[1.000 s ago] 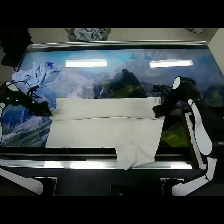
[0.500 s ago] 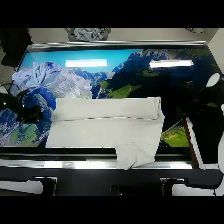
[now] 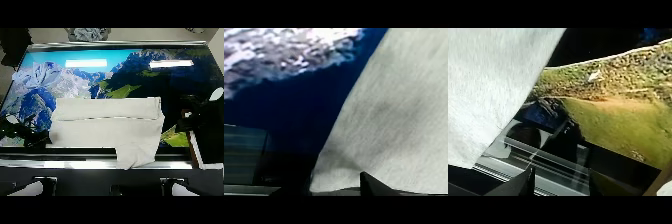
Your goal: Fold the shirts.
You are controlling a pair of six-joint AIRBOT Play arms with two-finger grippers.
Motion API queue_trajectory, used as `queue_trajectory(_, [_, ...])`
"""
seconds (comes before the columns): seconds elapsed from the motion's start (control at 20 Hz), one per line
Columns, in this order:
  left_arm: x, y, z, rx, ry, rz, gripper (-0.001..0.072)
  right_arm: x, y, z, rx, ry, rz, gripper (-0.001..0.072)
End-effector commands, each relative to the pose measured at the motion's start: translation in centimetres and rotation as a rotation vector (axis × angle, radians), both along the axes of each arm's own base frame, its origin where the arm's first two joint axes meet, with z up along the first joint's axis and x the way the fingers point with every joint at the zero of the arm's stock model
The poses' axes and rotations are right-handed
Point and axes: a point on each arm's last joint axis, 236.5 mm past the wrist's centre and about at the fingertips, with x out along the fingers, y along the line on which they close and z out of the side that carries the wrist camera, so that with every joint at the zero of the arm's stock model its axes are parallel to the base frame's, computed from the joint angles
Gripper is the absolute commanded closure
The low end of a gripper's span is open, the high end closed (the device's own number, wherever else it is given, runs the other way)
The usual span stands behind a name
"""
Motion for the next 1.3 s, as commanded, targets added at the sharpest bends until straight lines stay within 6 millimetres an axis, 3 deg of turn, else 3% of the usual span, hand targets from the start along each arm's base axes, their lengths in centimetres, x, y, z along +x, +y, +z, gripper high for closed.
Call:
queue_trajectory(0.0, [0.5,-1.2,-1.2,-0.032,-0.042,0.035,0.0478,-0.4,0.1,0.4,-0.004,-0.017,0.005,0.0285])
queue_trajectory(0.1, [1.4,-0.8,-1.4,-0.012,-0.076,0.060,0.0674,-1.3,0.4,0.1,-0.003,-0.018,0.002,0.0284])
queue_trajectory(0.25, [1.6,-0.7,-1.4,-0.008,-0.088,0.053,0.0679,-5.6,2.5,-2.4,0.030,0.008,-0.018,0.0251])
queue_trajectory(0.4, [1.7,-0.6,-1.4,-0.009,-0.100,0.026,0.0678,-9.8,7.5,-4.9,0.184,0.008,-0.053,0.0232])
queue_trajectory(0.6, [1.6,-0.7,-1.4,-0.010,-0.098,0.026,0.0678,-11.9,10.5,-7.8,0.268,0.009,-0.156,0.0217])
queue_trajectory(1.0, [1.6,-0.7,-1.4,-0.012,-0.096,0.026,0.0678,-12.7,13.2,-9.3,0.355,0.033,-0.294,0.0220])
queue_trajectory(1.05, [1.6,-0.7,-1.4,-0.012,-0.096,0.026,0.0678,-13.0,13.5,-9.6,0.363,0.041,-0.311,0.0247])
queue_trajectory(1.1, [1.6,-0.7,-1.4,-0.012,-0.096,0.026,0.0678,-13.1,13.5,-9.9,0.362,0.039,-0.320,0.0393])
queue_trajectory(1.15, [1.6,-0.7,-1.4,-0.012,-0.096,0.026,0.0678,-12.9,13.4,-10.1,0.354,0.028,-0.324,0.0672])
queue_trajectory(1.25, [1.9,-0.5,-1.1,-0.009,-0.112,0.012,0.0679,-11.9,13.2,-9.6,0.361,-0.021,-0.277,0.0665])
